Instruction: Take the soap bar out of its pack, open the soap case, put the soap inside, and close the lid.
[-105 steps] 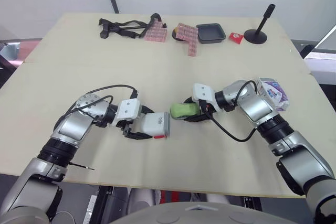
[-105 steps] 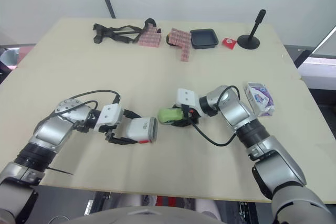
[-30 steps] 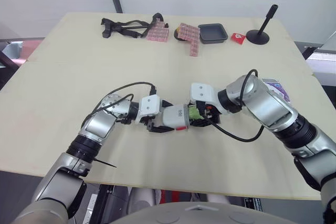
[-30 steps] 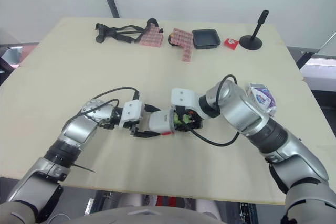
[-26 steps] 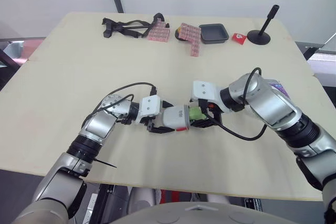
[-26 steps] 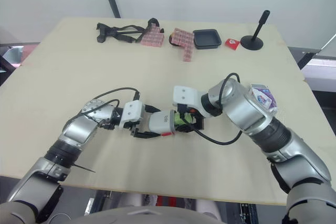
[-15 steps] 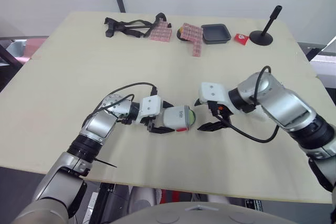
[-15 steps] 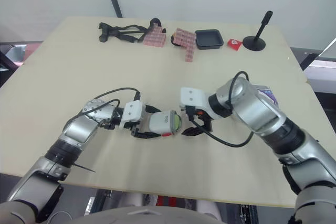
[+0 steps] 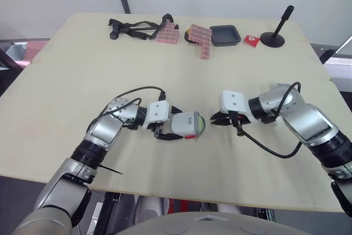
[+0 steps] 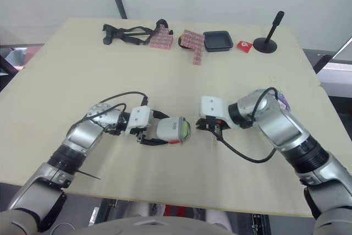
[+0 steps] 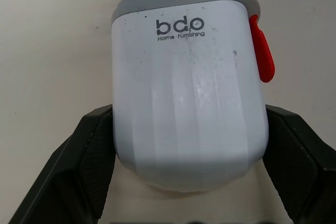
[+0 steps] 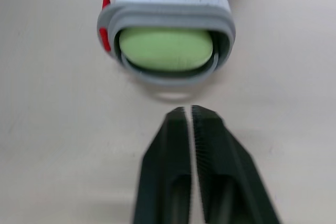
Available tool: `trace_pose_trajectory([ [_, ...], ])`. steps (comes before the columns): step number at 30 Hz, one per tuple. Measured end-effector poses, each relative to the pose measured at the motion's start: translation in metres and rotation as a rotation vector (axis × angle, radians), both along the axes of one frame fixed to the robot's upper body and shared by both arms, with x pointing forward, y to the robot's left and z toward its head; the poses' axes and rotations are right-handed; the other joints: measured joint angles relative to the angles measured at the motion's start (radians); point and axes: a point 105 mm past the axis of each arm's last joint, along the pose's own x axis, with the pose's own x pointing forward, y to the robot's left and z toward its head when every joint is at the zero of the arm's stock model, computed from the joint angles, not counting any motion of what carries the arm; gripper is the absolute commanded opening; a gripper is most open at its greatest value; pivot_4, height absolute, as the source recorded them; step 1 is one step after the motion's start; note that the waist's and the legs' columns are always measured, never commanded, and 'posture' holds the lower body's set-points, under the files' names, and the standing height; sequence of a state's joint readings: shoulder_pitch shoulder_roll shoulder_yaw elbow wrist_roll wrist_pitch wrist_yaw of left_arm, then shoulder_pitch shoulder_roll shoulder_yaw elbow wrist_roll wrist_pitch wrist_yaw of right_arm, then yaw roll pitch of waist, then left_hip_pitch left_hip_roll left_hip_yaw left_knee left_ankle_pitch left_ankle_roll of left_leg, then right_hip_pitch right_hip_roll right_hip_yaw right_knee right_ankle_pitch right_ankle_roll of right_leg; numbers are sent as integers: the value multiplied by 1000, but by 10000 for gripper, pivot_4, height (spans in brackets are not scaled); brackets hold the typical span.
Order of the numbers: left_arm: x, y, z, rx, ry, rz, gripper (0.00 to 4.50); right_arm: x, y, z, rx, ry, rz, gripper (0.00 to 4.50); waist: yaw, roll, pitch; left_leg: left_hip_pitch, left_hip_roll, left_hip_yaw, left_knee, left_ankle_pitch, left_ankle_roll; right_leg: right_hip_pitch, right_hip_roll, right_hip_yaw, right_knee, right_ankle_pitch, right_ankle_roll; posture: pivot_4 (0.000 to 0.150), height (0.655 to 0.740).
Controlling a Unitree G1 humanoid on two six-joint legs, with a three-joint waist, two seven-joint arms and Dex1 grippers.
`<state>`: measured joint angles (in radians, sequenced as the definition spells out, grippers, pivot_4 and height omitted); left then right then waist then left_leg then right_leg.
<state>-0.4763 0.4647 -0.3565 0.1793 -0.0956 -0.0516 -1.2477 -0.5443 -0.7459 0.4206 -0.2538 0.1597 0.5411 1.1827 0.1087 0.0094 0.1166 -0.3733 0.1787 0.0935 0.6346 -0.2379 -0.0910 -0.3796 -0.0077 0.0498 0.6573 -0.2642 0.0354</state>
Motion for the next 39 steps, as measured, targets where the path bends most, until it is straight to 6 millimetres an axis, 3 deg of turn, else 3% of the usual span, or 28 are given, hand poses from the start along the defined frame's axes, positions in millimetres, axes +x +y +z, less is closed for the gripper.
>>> trace_pose_trajectory([
  [14,2,2,0,12,-4,7,34720,0,15,-9,-38,8,42,246,-2,0,0,0,0,0,0,0,0,0,0,0,0,0,0,1500,7400],
  [20,2,1,0,7,-7,7,34720,0,13,-10,-52,11,48,246,0,0,0,0,0,0,1,0,0,0,0,0,0,0,0,1500,7400],
  [23,1,1,0,6,-10,8,34720,5,0,-5,-46,4,4,246,1,0,0,0,0,0,1,0,0,0,0,0,0,0,0,1500,7400],
  [27,2,8,0,12,-26,18,34720,9,-33,4,-22,73,-125,11745,4,0,0,-1,0,0,0,0,0,0,0,0,0,0,0,1500,7400],
  [30,4,11,2,-2,-52,37,34720,-2,-53,7,80,261,-243,22736,6,0,0,-2,0,0,0,0,0,0,0,0,-1,0,0,1500,7400],
  [37,7,7,15,-113,-113,74,34720,-44,-55,15,250,721,-366,44754,20,0,0,-1,1,0,1,0,0,0,1,1,-1,0,0,1500,7400],
  [39,7,3,20,-159,-132,82,34720,-49,-50,15,278,795,-387,44754,26,0,0,-1,1,0,1,0,0,0,1,1,-1,0,0,1500,7400],
])
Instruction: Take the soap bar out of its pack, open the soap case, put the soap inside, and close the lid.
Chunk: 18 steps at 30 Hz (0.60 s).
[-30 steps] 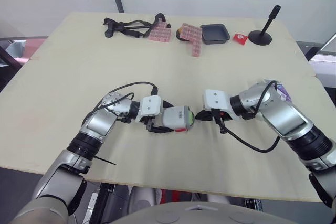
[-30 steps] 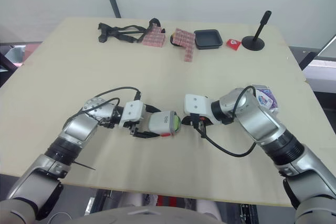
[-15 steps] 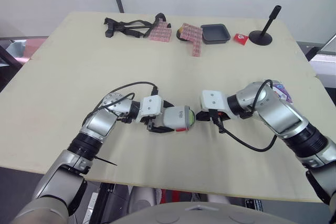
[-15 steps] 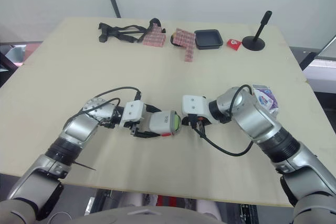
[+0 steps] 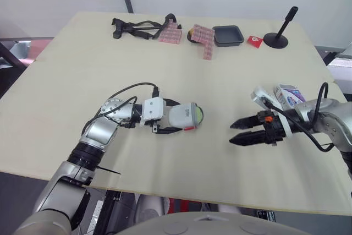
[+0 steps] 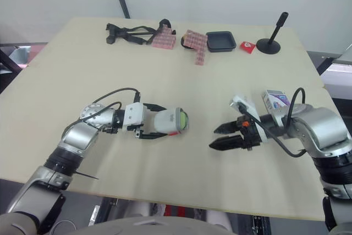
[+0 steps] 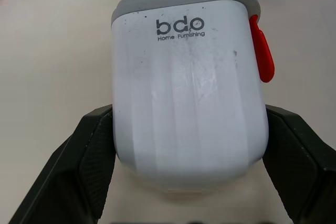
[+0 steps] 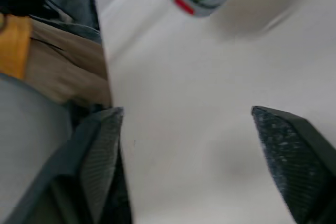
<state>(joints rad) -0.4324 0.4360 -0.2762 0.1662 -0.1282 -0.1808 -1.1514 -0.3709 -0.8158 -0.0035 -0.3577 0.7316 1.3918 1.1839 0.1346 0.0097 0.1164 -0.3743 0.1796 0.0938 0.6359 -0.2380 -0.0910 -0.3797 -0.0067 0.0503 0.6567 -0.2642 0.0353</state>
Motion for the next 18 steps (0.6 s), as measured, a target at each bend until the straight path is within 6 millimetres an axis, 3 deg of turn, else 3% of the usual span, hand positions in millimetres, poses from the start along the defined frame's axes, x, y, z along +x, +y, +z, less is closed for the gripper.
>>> trace_pose_trajectory([
  [3,-3,-9,11,-58,-57,-15,34720,-2,13,2,69,63,-31,44754,3,0,0,0,0,0,1,0,0,0,0,0,0,0,0,1500,7400],
  [8,-6,-14,18,-94,-108,-25,34720,11,28,13,120,33,-90,44754,3,1,-1,2,0,0,1,0,0,0,0,0,1,0,0,1500,7400],
  [18,-9,-18,17,-74,-176,-40,34720,23,45,15,133,9,-131,44754,0,1,-1,2,0,0,0,0,0,0,0,0,0,0,0,1500,7400],
])
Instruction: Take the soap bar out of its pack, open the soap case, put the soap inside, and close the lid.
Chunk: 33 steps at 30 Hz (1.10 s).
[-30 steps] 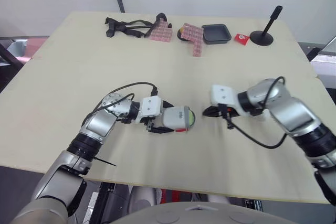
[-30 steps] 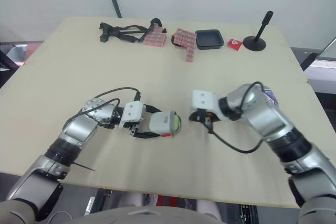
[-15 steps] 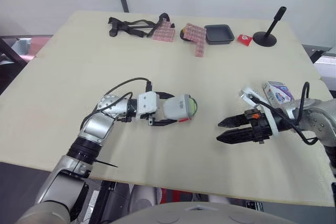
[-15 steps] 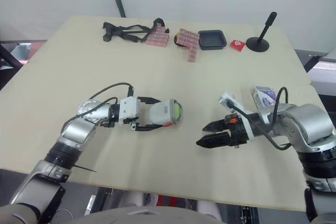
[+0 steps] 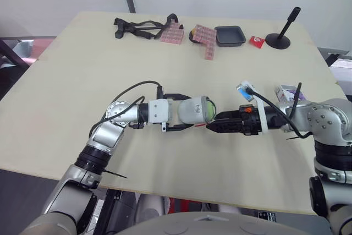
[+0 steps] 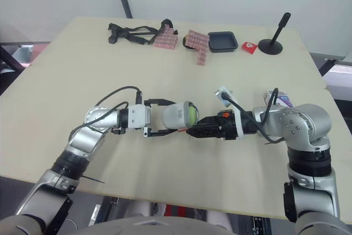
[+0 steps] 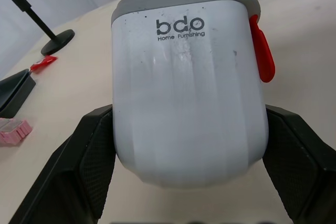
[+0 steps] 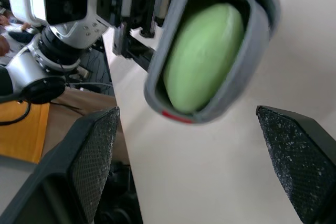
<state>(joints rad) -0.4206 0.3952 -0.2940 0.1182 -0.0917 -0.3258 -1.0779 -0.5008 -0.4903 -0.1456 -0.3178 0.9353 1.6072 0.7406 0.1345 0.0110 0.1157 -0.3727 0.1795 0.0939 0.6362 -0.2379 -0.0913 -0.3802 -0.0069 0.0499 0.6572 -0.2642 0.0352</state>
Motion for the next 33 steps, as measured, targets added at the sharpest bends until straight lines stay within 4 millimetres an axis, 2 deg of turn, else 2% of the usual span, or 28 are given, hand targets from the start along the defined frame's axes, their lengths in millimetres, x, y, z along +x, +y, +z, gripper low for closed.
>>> trace_pose_trajectory([
  [9,1,-3,1,-2,-25,10,34720,10,10,0,24,30,-27,44754,0,0,0,0,0,0,0,0,0,0,0,0,0,0,0,1500,7400],
  [33,2,-6,2,-8,-41,24,34720,18,13,-10,46,120,-85,44754,1,0,0,0,0,0,0,0,0,0,0,-1,0,0,0,1500,7400],
])
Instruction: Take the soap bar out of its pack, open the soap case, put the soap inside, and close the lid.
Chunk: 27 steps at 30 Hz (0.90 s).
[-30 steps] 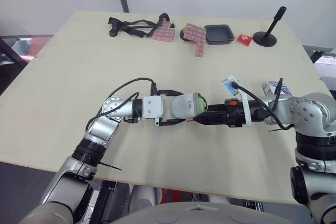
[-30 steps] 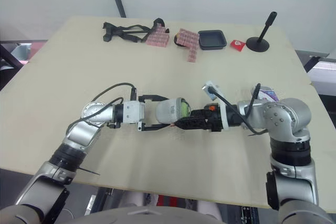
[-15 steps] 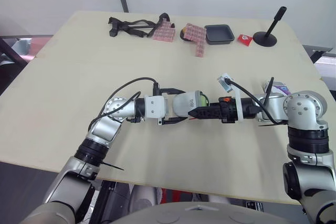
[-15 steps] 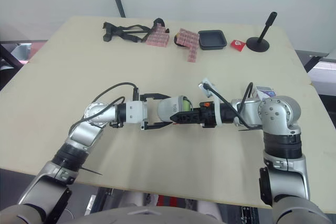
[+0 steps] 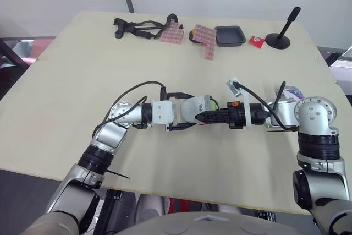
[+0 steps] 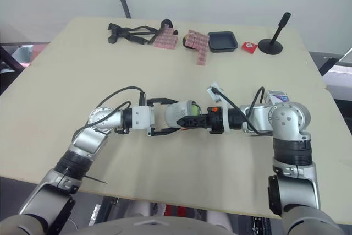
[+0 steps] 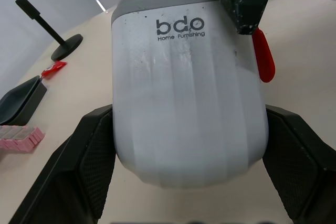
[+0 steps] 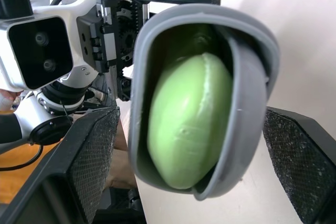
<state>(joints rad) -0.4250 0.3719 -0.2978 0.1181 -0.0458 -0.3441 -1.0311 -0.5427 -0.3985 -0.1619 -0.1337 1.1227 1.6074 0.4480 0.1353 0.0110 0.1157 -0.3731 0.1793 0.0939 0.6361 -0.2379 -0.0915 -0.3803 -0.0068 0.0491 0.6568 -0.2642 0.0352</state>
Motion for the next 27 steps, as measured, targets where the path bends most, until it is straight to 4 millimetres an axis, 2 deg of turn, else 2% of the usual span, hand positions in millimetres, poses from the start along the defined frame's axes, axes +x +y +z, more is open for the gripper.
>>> trace_pose_trajectory([
  [3,0,-1,1,-1,-3,-1,34720,1,0,-1,-3,5,-5,36049,0,0,0,0,0,0,0,0,0,0,0,0,0,0,0,1500,7400],
  [4,1,-1,1,0,-3,-1,34720,1,0,-1,-3,6,-6,31451,0,0,0,0,0,0,0,0,0,0,0,0,0,0,0,1500,7400],
  [8,2,-1,0,4,0,5,34720,1,1,-1,5,8,-4,20999,0,0,0,0,0,0,0,0,0,0,0,0,0,0,0,1500,7400],
  [24,0,-3,-4,23,17,-2,34720,-1,-1,-6,11,2,0,20886,-1,0,0,0,0,0,0,0,0,0,0,0,0,0,0,1500,7400],
  [26,0,-2,-4,25,25,-1,44906,-1,0,-6,10,0,3,20886,0,0,0,0,0,0,0,0,0,0,0,0,0,0,0,1500,7400],
  [27,0,-2,-4,22,38,-3,44906,-2,0,-6,-4,-11,4,20886,0,0,0,0,0,0,0,0,0,0,0,0,0,0,0,1500,7400],
])
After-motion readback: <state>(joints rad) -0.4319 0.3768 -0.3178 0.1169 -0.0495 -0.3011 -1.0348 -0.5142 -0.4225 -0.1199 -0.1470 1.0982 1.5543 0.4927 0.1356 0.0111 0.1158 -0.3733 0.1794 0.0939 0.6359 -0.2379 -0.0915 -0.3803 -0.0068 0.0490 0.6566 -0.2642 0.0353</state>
